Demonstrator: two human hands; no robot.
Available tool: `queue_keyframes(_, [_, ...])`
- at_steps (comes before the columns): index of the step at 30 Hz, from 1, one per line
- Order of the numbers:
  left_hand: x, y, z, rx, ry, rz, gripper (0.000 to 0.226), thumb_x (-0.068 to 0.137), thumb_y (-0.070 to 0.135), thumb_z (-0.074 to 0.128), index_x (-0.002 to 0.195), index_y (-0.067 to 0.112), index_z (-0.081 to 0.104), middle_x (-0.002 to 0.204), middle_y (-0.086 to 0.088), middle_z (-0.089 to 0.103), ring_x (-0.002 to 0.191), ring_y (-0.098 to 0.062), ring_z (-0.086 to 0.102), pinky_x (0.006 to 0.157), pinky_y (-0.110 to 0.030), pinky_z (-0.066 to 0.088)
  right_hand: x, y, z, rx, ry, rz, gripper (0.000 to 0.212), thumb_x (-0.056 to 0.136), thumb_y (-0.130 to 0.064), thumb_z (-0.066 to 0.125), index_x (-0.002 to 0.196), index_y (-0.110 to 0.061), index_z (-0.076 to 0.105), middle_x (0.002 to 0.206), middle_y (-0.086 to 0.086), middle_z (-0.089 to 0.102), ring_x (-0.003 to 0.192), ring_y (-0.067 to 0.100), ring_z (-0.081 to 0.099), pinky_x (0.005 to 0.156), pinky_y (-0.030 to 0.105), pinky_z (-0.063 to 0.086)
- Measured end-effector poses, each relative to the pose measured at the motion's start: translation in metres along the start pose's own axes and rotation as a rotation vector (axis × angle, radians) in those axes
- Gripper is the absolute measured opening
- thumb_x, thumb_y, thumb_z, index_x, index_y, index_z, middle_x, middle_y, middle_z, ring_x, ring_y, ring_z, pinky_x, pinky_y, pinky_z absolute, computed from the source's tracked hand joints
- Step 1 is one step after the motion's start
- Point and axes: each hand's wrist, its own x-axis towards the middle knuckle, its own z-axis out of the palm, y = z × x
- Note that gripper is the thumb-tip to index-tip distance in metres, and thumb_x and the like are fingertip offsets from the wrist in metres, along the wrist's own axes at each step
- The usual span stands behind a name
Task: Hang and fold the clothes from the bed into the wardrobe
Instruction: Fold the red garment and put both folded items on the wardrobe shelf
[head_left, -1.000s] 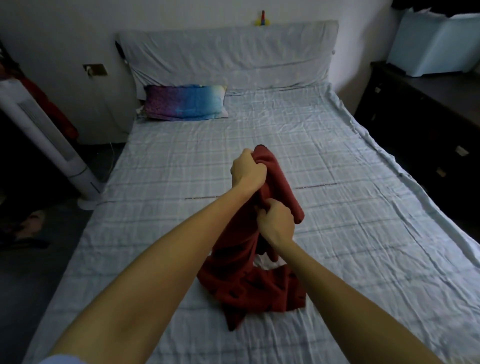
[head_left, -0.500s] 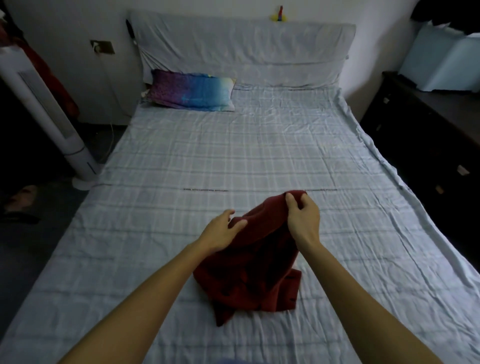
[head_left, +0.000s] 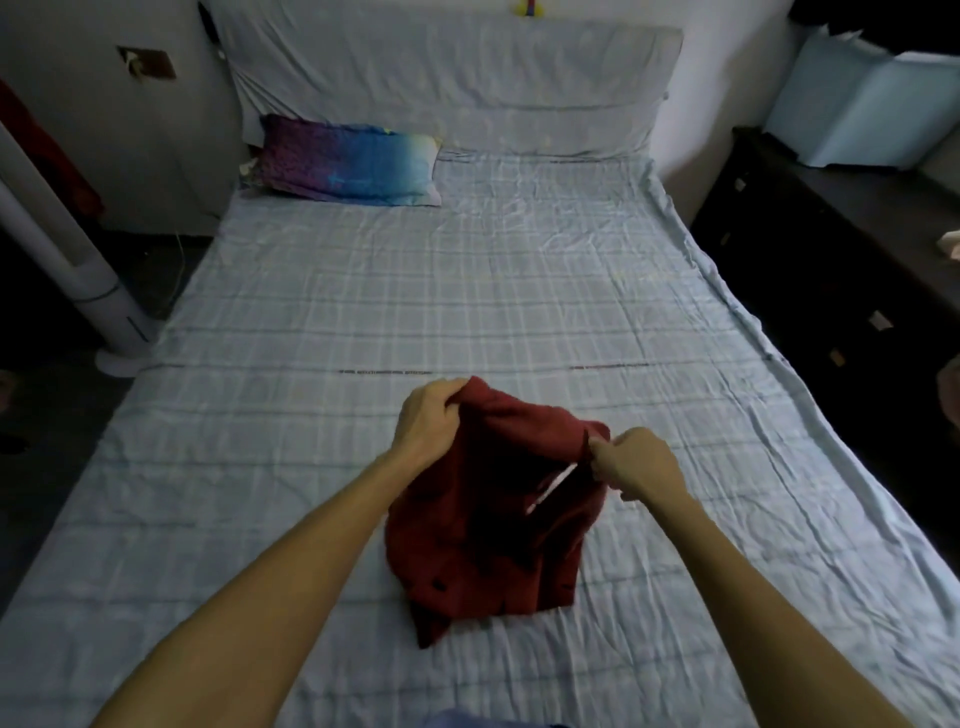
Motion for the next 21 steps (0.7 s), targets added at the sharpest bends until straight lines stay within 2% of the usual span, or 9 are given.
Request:
queue_keyframes(3, [0.011,0.013,-0.014,0.108,-0.114,0.168,0.049,0.079,-0.005,0.047,0.118,0.018,0.067,0.106,-0.007,0.069,0.101,-0.025,0.062,0.092,-0.035,0.047,-0.001,-0.012,0.0,-0.14,0.029,-0.136,0.037,0.084,-0.042,0.056,0.061,-0.013,0.059,0.059,0.0,0.058,0.061,0.022,0.058,0.063,0.031,0.048])
queue_keyframes(5, [0.013,0.024,-0.02,0.154,-0.171,0.268,0.053,0.082,-0.005,0.044,0.119,0.026,0.066,0.093,-0.004,0.067,0.089,-0.02,0.06,0.082,-0.034,0.049,-0.004,-0.03,0.004,-0.031,0.037,-0.363,0.017,0.086,-0.036,0.062,0.088,-0.02,0.067,0.088,-0.002,0.069,0.087,0.019,0.063,0.08,0.032,0.049])
queue_keyframes(7, [0.014,0.034,-0.025,0.197,-0.217,0.364,0.055,0.086,-0.006,0.042,0.122,0.029,0.063,0.082,0.004,0.057,0.076,-0.012,0.052,0.072,-0.027,0.045,-0.007,-0.052,0.004,0.021,-0.027,-0.609,0.044,0.084,-0.028,0.067,0.127,-0.023,0.056,0.126,-0.002,0.059,0.115,0.015,0.055,0.096,0.027,0.041])
queue_keyframes(9, [0.016,0.04,-0.032,0.215,-0.21,0.442,0.052,0.085,-0.007,0.044,0.121,0.025,0.065,0.08,0.001,0.057,0.073,-0.013,0.051,0.067,-0.029,0.045,-0.008,-0.074,0.002,0.036,-0.167,-0.741,0.066,0.081,-0.022,0.071,0.14,-0.027,0.041,0.141,-0.004,0.046,0.125,0.013,0.046,0.099,0.022,0.034])
queue_keyframes(11, [0.019,0.043,-0.04,0.178,-0.139,0.492,0.047,0.082,-0.005,0.044,0.115,0.018,0.069,0.086,-0.006,0.066,0.075,-0.016,0.058,0.068,-0.034,0.049,-0.005,-0.092,0.001,0.02,-0.26,-0.781,0.07,0.078,-0.019,0.073,0.139,-0.029,0.041,0.138,-0.004,0.05,0.123,0.012,0.048,0.102,0.025,0.037])
queue_keyframes(14, [0.025,0.051,-0.057,0.18,-0.067,0.526,0.047,0.076,0.001,0.041,0.11,0.015,0.071,0.084,-0.009,0.068,0.072,-0.024,0.063,0.067,-0.035,0.051,0.0,-0.117,-0.004,0.009,-0.272,-0.792,0.052,0.074,-0.021,0.075,0.122,-0.029,0.056,0.113,-0.006,0.065,0.103,0.012,0.06,0.092,0.031,0.048])
queue_keyframes(17, [0.028,0.06,-0.074,0.17,0.025,0.518,0.047,0.076,0.001,0.044,0.112,0.017,0.07,0.092,-0.007,0.071,0.081,-0.024,0.065,0.075,-0.035,0.052,0.004,-0.139,-0.014,-0.148,-0.145,-0.811,0.032,0.077,-0.034,0.071,0.108,-0.029,0.065,0.095,-0.006,0.069,0.09,0.015,0.063,0.081,0.037,0.052])
queue_keyframes(19, [0.031,0.064,-0.081,0.133,0.119,0.478,0.045,0.078,-0.002,0.05,0.114,0.016,0.069,0.103,-0.005,0.072,0.093,-0.022,0.066,0.084,-0.031,0.05,0.005,-0.15,-0.02,-0.245,0.011,-0.82,0.021,0.082,-0.035,0.065,0.102,-0.03,0.069,0.083,-0.007,0.067,0.084,0.02,0.064,0.072,0.035,0.051])
queue_keyframes(21, [0.033,0.07,-0.088,0.126,0.198,0.442,0.039,0.082,0.0,0.054,0.115,0.016,0.068,0.108,-0.004,0.071,0.098,-0.021,0.066,0.087,-0.03,0.05,0.003,-0.159,-0.029,-0.245,0.185,-0.863,0.022,0.084,-0.028,0.06,0.103,-0.033,0.07,0.089,-0.008,0.07,0.089,0.02,0.064,0.071,0.034,0.05])
